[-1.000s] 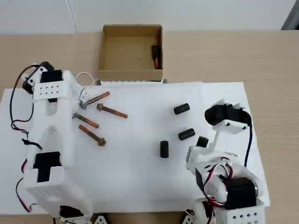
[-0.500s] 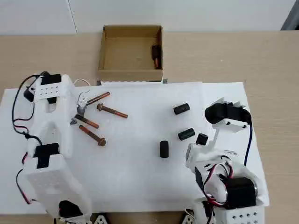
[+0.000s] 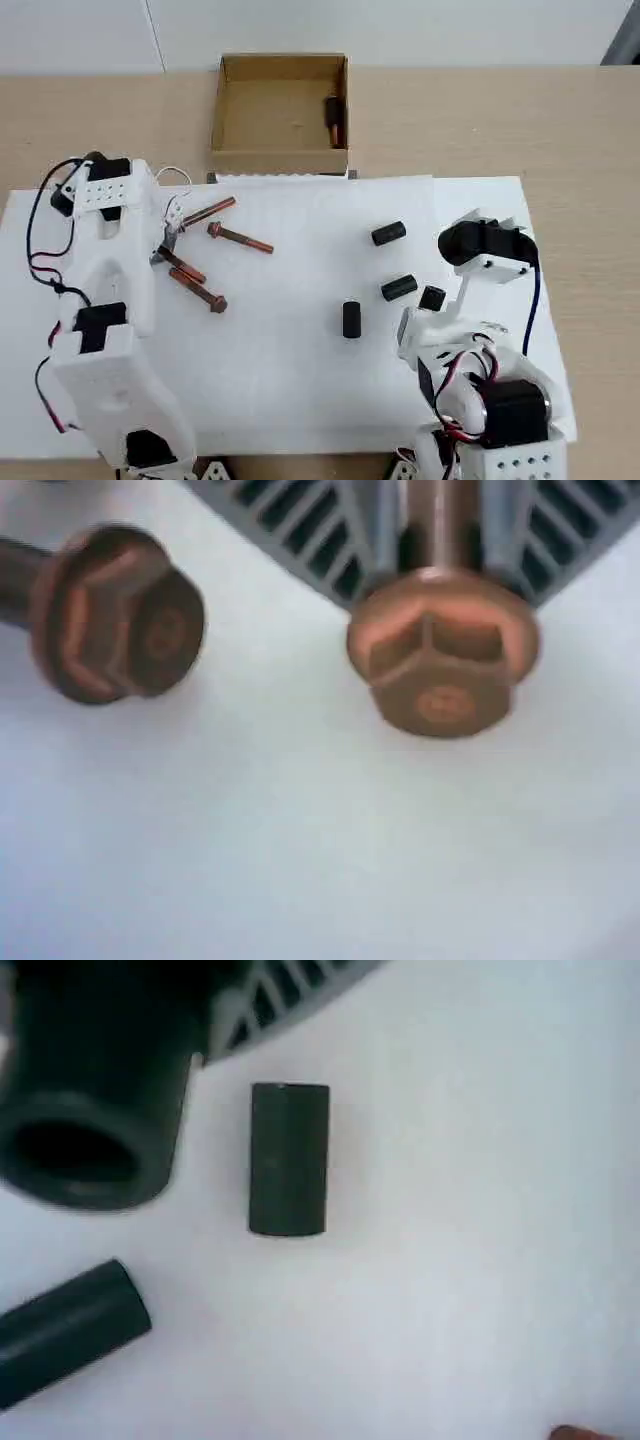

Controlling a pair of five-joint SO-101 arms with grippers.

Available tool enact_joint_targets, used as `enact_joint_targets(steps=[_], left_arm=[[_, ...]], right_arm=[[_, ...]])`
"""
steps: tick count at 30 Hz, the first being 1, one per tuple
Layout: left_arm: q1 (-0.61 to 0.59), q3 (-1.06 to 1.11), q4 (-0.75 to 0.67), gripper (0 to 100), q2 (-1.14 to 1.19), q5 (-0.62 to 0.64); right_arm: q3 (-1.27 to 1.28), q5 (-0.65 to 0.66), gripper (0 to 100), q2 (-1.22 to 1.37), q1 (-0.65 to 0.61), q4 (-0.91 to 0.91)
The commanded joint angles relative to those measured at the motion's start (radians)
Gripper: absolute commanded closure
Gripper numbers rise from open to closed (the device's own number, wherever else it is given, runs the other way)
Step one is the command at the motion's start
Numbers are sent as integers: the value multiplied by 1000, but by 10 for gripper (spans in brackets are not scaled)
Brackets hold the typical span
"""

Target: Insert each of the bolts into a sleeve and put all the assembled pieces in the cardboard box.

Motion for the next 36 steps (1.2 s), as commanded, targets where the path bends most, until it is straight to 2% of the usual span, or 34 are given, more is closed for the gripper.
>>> enact_joint_targets(steps=[1, 10, 14, 19, 24, 29, 36], left_arm=[[-2, -12, -12, 994, -12, -2], [129, -12, 35, 994, -302, -81], [193, -10, 41, 994, -463, -143], [255, -5, 52, 994, -646, -290], [344, 16, 152, 994, -796, -428], [420, 154, 138, 994, -950, -474], [489, 529, -68, 994, -1235, -549]], right_arm=[[-12, 8, 995, -8, 8, -18], [-150, 11, 995, -8, 2, -13], [-172, 64, 995, -10, 5, -8], [-267, 83, 995, -10, 1, 81], [-295, 161, 995, -25, 1, 156], [-195, 278, 995, -145, -10, 77], [81, 359, 995, -410, -139, -70]])
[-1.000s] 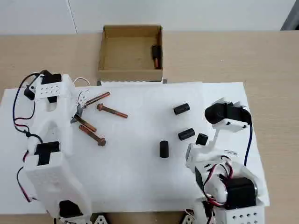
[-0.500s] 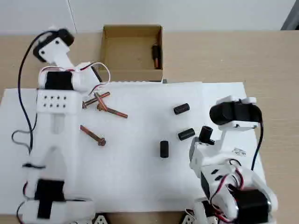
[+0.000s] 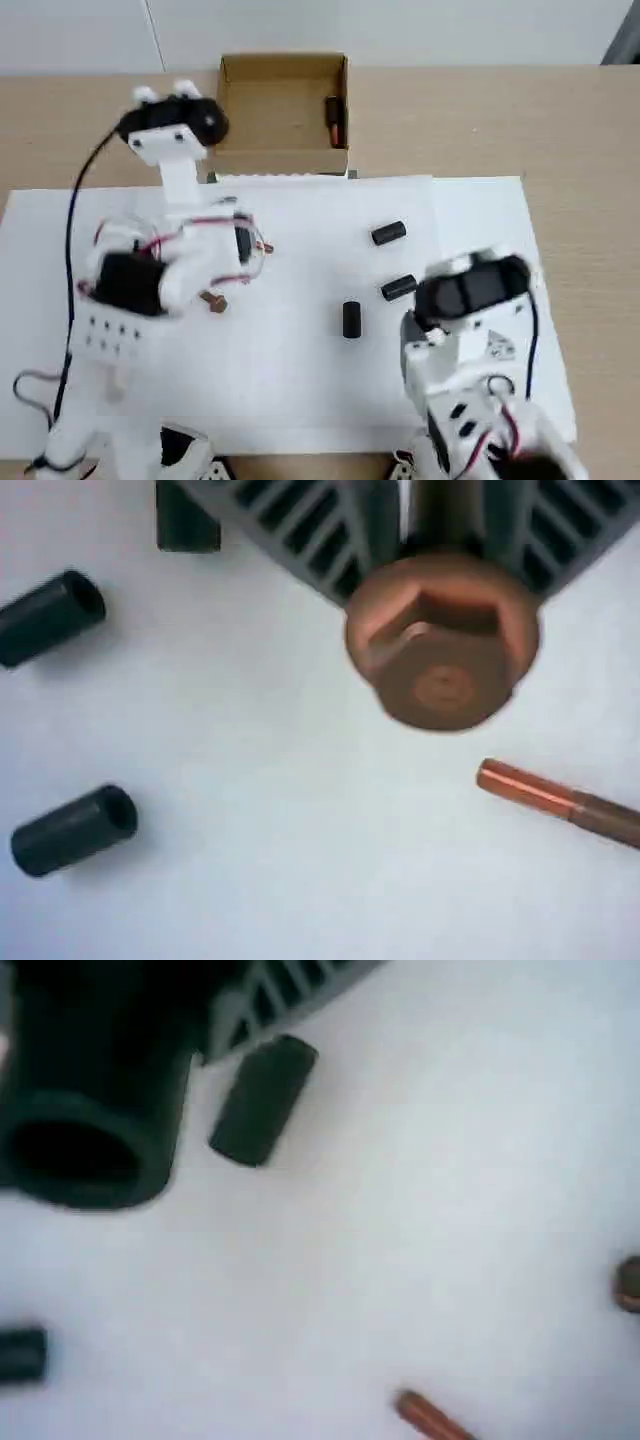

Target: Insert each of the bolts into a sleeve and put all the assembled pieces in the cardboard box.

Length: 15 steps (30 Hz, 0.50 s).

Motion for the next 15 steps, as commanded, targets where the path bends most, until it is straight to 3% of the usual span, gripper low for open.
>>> enact_joint_targets(steps=[1, 15], left_arm=[[20, 180, -146, 994, -195, -43], [23, 799, -615, 994, -741, -120]], right_arm=[[123, 38, 995, -128, -65, -97], [508, 46, 995, -194, -150, -498]])
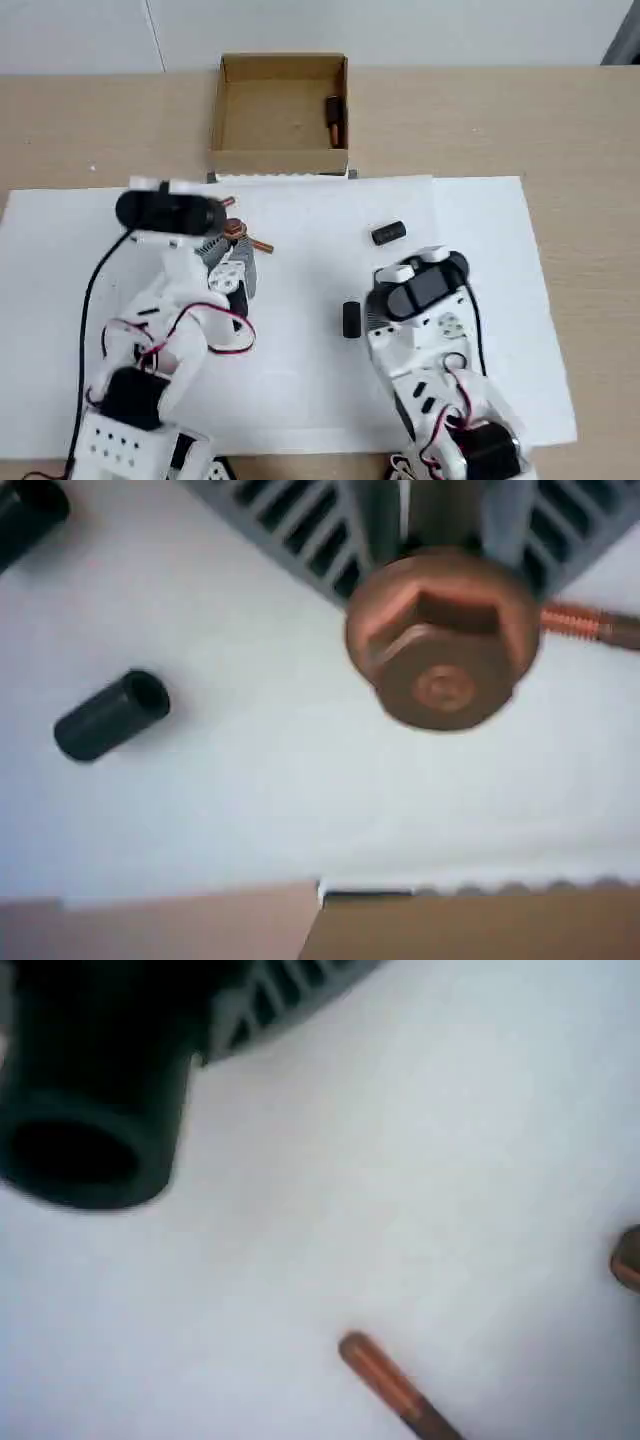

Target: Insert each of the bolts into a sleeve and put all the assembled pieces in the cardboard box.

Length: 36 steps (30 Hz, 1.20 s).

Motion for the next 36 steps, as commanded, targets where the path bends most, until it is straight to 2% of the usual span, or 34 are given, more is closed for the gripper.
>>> enact_joint_targets(steps=[1, 6, 8, 13, 22, 31, 36], left_arm=[[8, 76, -129, 994, -127, -3], [9, 197, -275, 994, -285, 6], [9, 243, -305, 994, -351, 34], [9, 354, -308, 994, -514, 112], [11, 375, -351, 994, -517, 247], [147, 348, -350, 994, -517, 255], [152, 326, -336, 994, -514, 250]], right_arm=[[54, 9, 995, -12, -48, -108], [158, 12, 995, -12, -157, -236], [204, 66, 995, -12, -194, -302], [279, 164, 995, -13, -254, -479], [345, 227, 995, -13, -325, -556], [347, 236, 995, -13, -311, -552], [347, 242, 995, -10, -237, -550]])
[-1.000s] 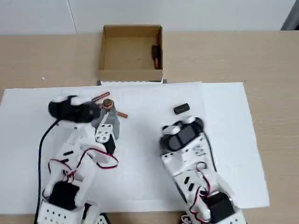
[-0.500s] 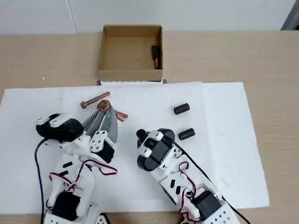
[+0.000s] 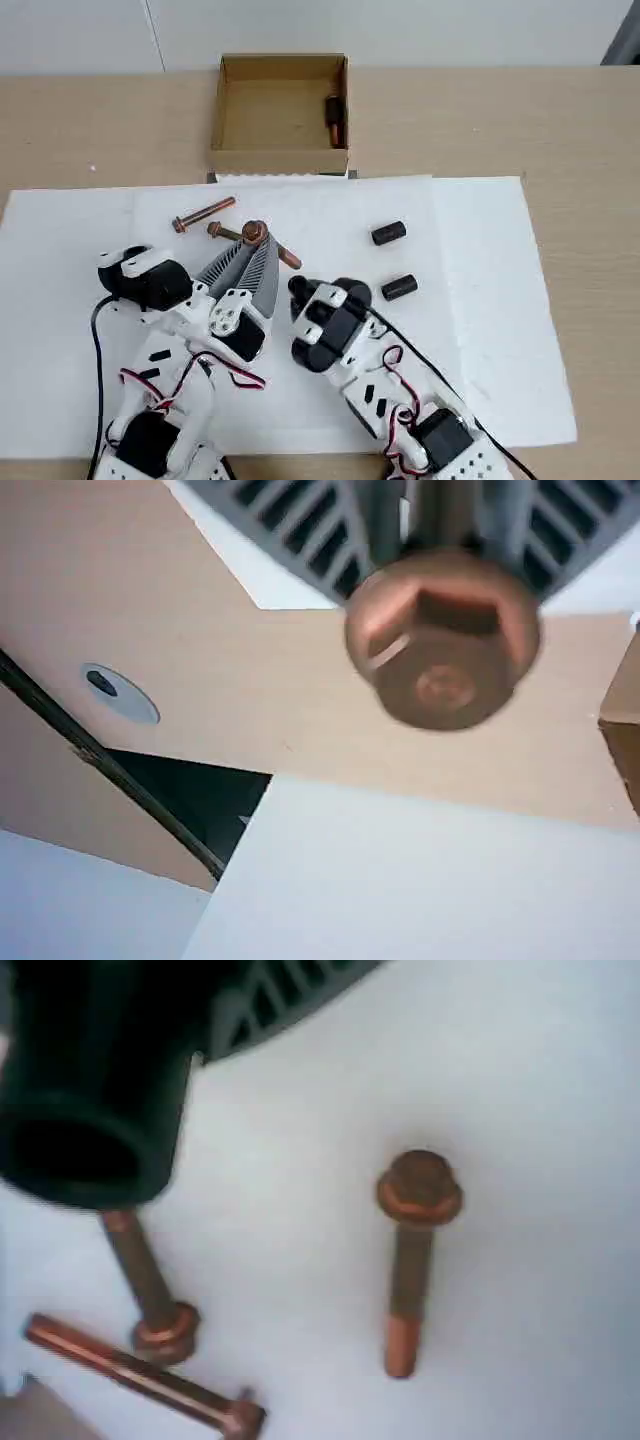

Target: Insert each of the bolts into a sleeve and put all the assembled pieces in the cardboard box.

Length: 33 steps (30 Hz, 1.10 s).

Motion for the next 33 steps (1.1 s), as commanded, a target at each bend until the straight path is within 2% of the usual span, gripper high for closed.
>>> enact_joint_targets(steps=[1, 9, 16, 30, 33], left_arm=[[9, -58, -2, 994, -14, 3], [14, -97, 43, 994, -14, 8], [80, -99, 44, 994, -14, 8], [83, -91, 107, 994, -14, 3], [84, -67, 109, 994, -12, 3]], right_arm=[[15, 32, 995, -7, 42, -18], [15, 64, 995, -2, 44, -18], [15, 64, 995, -1, 44, -18], [12, 68, 995, -8, 44, -27], [14, 104, 995, -10, 42, -27]])
